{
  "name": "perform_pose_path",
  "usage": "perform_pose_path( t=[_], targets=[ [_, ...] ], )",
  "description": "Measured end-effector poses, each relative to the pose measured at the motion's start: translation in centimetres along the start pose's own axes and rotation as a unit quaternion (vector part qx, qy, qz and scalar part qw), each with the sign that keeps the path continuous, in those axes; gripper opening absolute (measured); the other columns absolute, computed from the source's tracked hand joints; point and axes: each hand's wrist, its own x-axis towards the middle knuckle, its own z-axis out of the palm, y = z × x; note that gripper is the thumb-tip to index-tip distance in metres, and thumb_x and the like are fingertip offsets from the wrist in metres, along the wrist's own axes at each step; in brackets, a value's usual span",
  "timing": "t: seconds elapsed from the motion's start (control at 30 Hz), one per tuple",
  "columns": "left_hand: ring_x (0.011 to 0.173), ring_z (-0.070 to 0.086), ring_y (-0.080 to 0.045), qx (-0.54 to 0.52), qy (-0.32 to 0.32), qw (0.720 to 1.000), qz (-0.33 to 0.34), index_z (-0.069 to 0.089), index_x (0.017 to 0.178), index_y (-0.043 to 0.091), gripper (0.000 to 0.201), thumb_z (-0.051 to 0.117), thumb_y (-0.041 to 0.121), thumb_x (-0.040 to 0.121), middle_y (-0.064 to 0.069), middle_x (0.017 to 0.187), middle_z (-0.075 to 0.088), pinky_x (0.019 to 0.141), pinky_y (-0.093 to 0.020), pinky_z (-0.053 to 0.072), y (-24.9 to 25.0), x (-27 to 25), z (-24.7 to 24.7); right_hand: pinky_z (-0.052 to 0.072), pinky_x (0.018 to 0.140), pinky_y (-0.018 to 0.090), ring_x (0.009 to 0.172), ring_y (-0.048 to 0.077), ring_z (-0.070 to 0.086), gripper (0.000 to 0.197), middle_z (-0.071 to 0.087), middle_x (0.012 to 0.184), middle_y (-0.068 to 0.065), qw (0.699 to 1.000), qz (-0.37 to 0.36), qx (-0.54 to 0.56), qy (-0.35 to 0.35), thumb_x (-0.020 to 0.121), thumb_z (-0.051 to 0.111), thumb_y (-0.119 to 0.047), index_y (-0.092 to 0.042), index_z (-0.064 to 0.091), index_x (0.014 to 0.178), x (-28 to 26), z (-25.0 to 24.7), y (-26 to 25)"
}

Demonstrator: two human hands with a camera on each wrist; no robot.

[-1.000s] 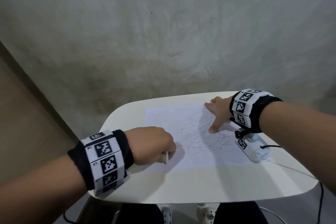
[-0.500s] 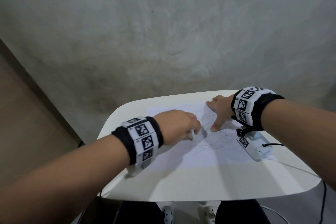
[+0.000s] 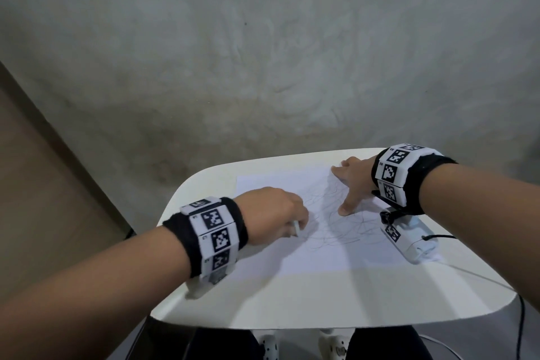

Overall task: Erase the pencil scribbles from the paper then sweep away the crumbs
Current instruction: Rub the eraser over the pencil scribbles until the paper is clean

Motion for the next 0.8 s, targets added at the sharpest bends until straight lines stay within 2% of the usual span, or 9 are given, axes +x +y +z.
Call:
perform_pose_path(
  t=[0.13, 0.17, 0.3, 0.37, 0.53, 0.57, 0.63, 0.7, 0.8],
  targets=[
    [0.084, 0.056, -0.013, 0.0, -0.121, 0.992, -0.025, 0.067, 0.097, 0.026, 0.013, 0.063, 0.021, 0.085, 0.009, 0.096, 0.068, 0.076, -0.028, 0.047, -0.9, -1.4, -0.8, 0.038, 0.104, 0.042, 0.139, 0.028, 0.031, 0.098, 0.022, 0.154, 0.01, 1.0, 0.002, -0.001, 0.0, 0.074, 0.068, -0.059, -0.015, 0.021, 0.149, 0.0, 0.0, 0.0],
    [0.085, 0.057, -0.013, 0.003, -0.121, 0.992, -0.026, 0.068, 0.098, 0.025, 0.014, 0.063, 0.021, 0.085, 0.008, 0.097, 0.068, 0.076, -0.028, 0.047, -0.8, -1.0, -1.2, 0.038, 0.105, 0.042, 0.139, 0.028, 0.032, 0.099, 0.023, 0.154, 0.01, 1.0, 0.002, -0.002, 0.001, 0.074, 0.067, -0.059, -0.015, 0.021, 0.15, 0.0, 0.0, 0.1],
    [0.094, 0.057, -0.018, 0.002, -0.005, 1.0, -0.012, 0.065, 0.105, 0.022, 0.016, 0.061, 0.022, 0.09, 0.005, 0.106, 0.064, 0.081, -0.031, 0.046, -0.2, 0.6, -1.2, 0.035, 0.104, 0.041, 0.14, 0.027, 0.03, 0.098, 0.021, 0.155, 0.01, 1.0, 0.002, 0.001, 0.0, 0.076, 0.067, -0.058, -0.015, 0.02, 0.15, -0.1, 0.0, 0.1],
    [0.093, 0.058, -0.019, -0.019, 0.001, 1.0, -0.017, 0.066, 0.103, 0.02, 0.015, 0.062, 0.02, 0.089, 0.004, 0.104, 0.064, 0.081, -0.031, 0.045, -0.3, 0.1, -0.6, 0.036, 0.106, 0.041, 0.14, 0.027, 0.03, 0.098, 0.021, 0.155, 0.01, 1.0, -0.002, -0.001, 0.003, 0.076, 0.067, -0.058, -0.014, 0.021, 0.15, -0.2, 0.0, 0.0],
    [0.08, 0.057, -0.012, 0.017, -0.174, 0.984, -0.046, 0.071, 0.096, 0.022, 0.022, 0.063, 0.009, 0.08, 0.004, 0.092, 0.07, 0.066, -0.023, 0.046, -0.8, -0.4, -2.3, 0.038, 0.103, 0.042, 0.138, 0.028, 0.032, 0.095, 0.026, 0.152, 0.011, 1.0, -0.007, 0.002, 0.009, 0.075, 0.067, -0.058, -0.013, 0.025, 0.148, 0.1, 0.2, 0.2],
    [0.083, 0.058, -0.014, 0.021, -0.157, 0.986, -0.043, 0.071, 0.097, 0.022, 0.022, 0.063, 0.01, 0.08, 0.004, 0.093, 0.07, 0.07, -0.025, 0.048, -0.9, 0.2, -2.7, 0.038, 0.103, 0.042, 0.138, 0.028, 0.032, 0.096, 0.026, 0.152, 0.011, 1.0, -0.008, 0.001, 0.01, 0.074, 0.067, -0.059, -0.014, 0.025, 0.148, 0.2, 0.2, 0.2],
    [0.094, 0.06, -0.018, 0.017, -0.06, 0.998, -0.032, 0.069, 0.102, 0.021, 0.02, 0.064, 0.016, 0.084, 0.002, 0.103, 0.068, 0.082, -0.03, 0.048, -1.0, 1.7, -2.8, 0.038, 0.104, 0.042, 0.139, 0.027, 0.031, 0.097, 0.024, 0.153, 0.01, 1.0, -0.004, 0.002, 0.007, 0.074, 0.067, -0.059, -0.014, 0.023, 0.149, 0.3, 0.2, 0.2],
    [0.098, 0.059, -0.02, 0.005, 0.015, 0.999, -0.034, 0.067, 0.107, 0.02, 0.019, 0.062, 0.02, 0.089, 0.001, 0.109, 0.063, 0.083, -0.029, 0.044, -1.0, 2.6, -1.9, 0.038, 0.102, 0.042, 0.138, 0.028, 0.032, 0.097, 0.023, 0.153, 0.011, 1.0, -0.003, 0.006, 0.001, 0.073, 0.068, -0.059, -0.014, 0.025, 0.147, 0.4, 0.3, 0.2],
    [0.097, 0.058, -0.02, -0.026, 0.031, 0.999, -0.036, 0.066, 0.107, 0.019, 0.017, 0.062, 0.02, 0.091, 0.002, 0.108, 0.062, 0.08, -0.026, 0.04, -1.6, 2.0, -0.2, 0.039, 0.099, 0.044, 0.138, 0.03, 0.033, 0.098, 0.023, 0.153, 0.012, 1.0, -0.01, 0.006, 0.004, 0.069, 0.069, -0.062, -0.014, 0.027, 0.145, 0.6, 0.2, 0.2]
  ],
)
